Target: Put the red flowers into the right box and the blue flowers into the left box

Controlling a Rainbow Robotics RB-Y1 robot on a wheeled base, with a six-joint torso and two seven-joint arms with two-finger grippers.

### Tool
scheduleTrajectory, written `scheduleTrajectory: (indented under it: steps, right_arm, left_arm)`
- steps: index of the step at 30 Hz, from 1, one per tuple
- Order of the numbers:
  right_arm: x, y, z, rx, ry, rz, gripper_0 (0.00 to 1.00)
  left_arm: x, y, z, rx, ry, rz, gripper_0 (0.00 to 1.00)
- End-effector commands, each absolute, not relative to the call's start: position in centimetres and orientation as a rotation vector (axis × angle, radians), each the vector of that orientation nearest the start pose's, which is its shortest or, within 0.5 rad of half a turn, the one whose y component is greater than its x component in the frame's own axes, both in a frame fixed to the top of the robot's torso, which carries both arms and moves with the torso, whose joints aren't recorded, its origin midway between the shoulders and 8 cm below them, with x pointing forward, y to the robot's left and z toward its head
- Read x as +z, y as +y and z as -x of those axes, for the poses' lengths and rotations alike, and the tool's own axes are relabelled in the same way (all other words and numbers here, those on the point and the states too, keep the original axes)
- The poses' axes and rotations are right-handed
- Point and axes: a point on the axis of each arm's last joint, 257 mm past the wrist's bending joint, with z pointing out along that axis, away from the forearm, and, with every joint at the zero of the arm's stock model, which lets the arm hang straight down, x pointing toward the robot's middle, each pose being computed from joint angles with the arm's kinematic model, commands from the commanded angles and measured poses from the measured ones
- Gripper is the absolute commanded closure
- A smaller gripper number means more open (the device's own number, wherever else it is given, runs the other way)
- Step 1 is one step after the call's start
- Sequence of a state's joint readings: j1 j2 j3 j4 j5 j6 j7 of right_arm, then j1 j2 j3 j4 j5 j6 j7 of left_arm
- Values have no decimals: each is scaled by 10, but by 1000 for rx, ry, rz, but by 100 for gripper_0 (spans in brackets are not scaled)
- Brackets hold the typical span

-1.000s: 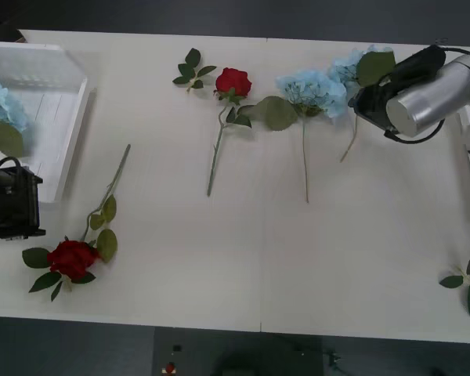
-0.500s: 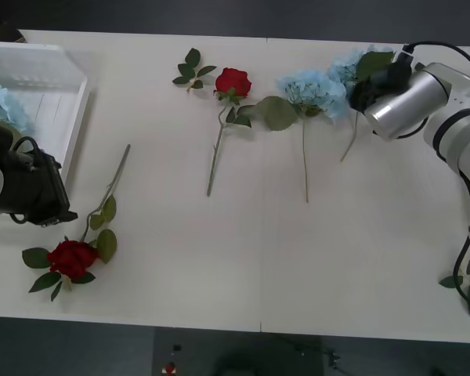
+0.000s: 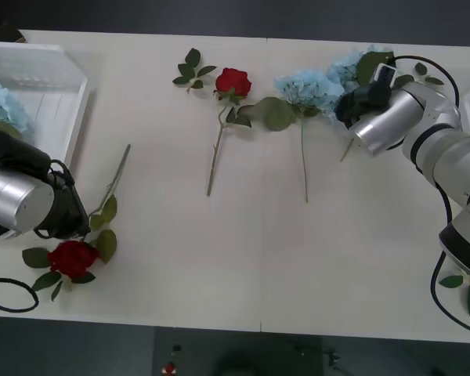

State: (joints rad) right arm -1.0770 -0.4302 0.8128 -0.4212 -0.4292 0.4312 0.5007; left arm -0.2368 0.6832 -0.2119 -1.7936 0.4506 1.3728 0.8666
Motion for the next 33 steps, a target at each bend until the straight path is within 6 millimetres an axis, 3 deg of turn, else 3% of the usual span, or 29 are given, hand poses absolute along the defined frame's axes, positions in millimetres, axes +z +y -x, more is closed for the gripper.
scheduleTrajectory:
  steps: [1, 8, 11, 15, 17, 19, 23, 26, 29, 31, 32, 33]
  right_arm:
    - [-232, -291, -717, 58, 2080, -508, 0]
    - [-247, -301, -708, 27, 2107, -538, 4]
    - [-249, -294, -708, 45, 2112, -542, 45]
    - [-251, -285, -708, 79, 2117, -550, 84]
    - [-252, -284, -707, 91, 2119, -564, 95]
    - [-253, -283, -707, 98, 2120, -570, 99]
    - [-254, -282, -707, 106, 2121, -578, 100]
    - [-254, -281, -707, 110, 2122, -579, 100]
    - [-256, -282, -706, 97, 2129, -562, 100]
    - [-261, -288, -702, 61, 2142, -534, 100]
    - [-261, -289, -702, 41, 2147, -516, 100]
    - [-264, -293, -699, 20, 2157, -505, 100]
  left_arm:
    - [-315, 335, -457, -470, 1455, 2292, 0]
    - [-334, 343, -451, -403, 1459, 2299, 0]
    - [-342, 347, -447, -372, 1465, 2294, 0]
    - [-352, 353, -439, -329, 1470, 2282, 0]
    - [-356, 357, -436, -307, 1477, 2279, 0]
    - [-360, 361, -434, -286, 1483, 2278, 0]
    - [-371, 370, -427, -222, 1536, 2249, 1]
    - [-377, 379, -423, -182, 1536, 2245, 24]
    - [-380, 382, -421, -165, 1545, 2239, 55]
    - [-380, 382, -421, -158, 1556, 2231, 89]
    - [-380, 382, -421, -159, 1559, 2227, 99]
    - [-380, 382, -421, -157, 1563, 2225, 100]
